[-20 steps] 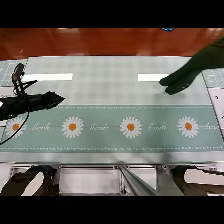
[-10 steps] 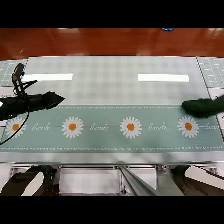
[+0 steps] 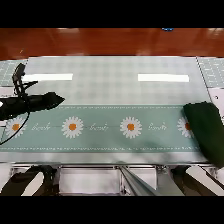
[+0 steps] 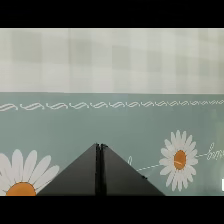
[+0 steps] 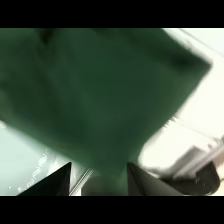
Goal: Fold the shirts.
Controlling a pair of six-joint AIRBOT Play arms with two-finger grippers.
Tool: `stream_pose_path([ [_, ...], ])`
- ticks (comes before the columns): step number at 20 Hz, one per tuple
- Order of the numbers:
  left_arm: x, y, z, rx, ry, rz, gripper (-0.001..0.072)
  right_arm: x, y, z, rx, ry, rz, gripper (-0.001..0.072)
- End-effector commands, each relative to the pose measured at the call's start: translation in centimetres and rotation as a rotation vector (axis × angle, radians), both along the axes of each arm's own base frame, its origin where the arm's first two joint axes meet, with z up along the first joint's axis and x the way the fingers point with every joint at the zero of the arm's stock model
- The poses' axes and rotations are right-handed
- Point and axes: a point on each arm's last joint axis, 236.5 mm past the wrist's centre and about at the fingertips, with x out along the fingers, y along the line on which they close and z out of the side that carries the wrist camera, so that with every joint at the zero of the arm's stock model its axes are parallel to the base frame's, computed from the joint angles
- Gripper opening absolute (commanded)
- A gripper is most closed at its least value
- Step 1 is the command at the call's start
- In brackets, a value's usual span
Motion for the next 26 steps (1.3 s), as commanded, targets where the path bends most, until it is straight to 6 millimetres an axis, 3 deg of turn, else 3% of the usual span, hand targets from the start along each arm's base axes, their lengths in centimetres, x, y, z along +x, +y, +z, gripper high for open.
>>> stream_pose_path([
  [1,0.8,0.6,0.4,0.029,-0.048,0.001,0.0018,-1.9,0.2,-0.7,-0.005,0.05,-0.044,0.0407],
  [3,2.3,2.7,1.7,0.059,-0.103,0.037,0.0018,0.0,-0.9,1.1,-0.058,-0.015,-0.027,0.037],
  [4,3.4,4.4,3.1,0.066,-0.131,0.084,0.0018,1.8,-1.5,2.3,-0.086,-0.086,-0.015,0.024],
  [5,4.6,6.1,4.8,0.073,-0.166,0.125,0.0017,5.4,-1.5,3.9,-0.1,-0.226,0.013,0.0072],
  [6,6.0,7.3,6.9,0.082,-0.208,0.151,0.0017,10.3,-0.8,6.0,-0.106,-0.418,0.078,0.0026],
  [8,9.0,7.1,10.9,0.088,-0.276,0.127,0.0016,20.8,3.2,11.9,-0.126,-0.805,0.262,0.0026],
  [9,10.3,5.7,12.0,0.08,-0.281,0.076,0.0016,25.0,6.8,14.4,-0.14,-0.932,0.387,0.0026],
  [10,11.1,3.8,12.5,0.068,-0.267,0.012,0.0016,27.8,11.0,15.4,-0.141,-0.986,0.524,0.0026],
  [11,11.9,2.0,12.2,0.04,-0.226,-0.029,0.0016,29.4,16.5,14.7,-0.111,-0.968,0.72,0.0026],
  [12,12.3,0.4,10.9,0.02,-0.182,-0.059,0.0016,29.4,21.5,12.1,-0.071,-0.871,0.917,0.0026],
  [13,12.4,-0.9,8.8,0.037,-0.14,-0.095,0.0016,29.1,24.9,9.3,-0.068,-0.765,1.07,0.0026],
  [14,12.0,-1.4,5.3,0.09,-0.044,-0.116,0.0016,29.1,26.4,6.2,-0.127,-0.639,1.196,0.0026],
  [16,9.7,-0.4,0.0,0.247,0.129,-0.163,0.0016,27.8,24.6,0.4,-0.226,-0.313,1.103,0.0026],
  [17,9.0,0.3,-0.7,0.291,0.164,-0.156,0.0017,27.0,24.9,-1.3,-0.189,-0.24,1.109,0.0026],
  [19,8.3,0.1,-0.7,0.282,0.189,-0.163,0.0018,26.8,25.8,-2.1,-0.155,-0.228,1.132,0.0027],
  [22,8.0,0.0,-0.9,0.284,0.203,-0.172,0.0018,28.2,25.8,-1.7,-0.193,-0.286,1.127,0.0027],
  [26,8.1,0.0,-0.9,0.285,0.201,-0.174,0.0018,28.3,25.7,-1.7,-0.198,-0.285,1.129,0.0027],
])
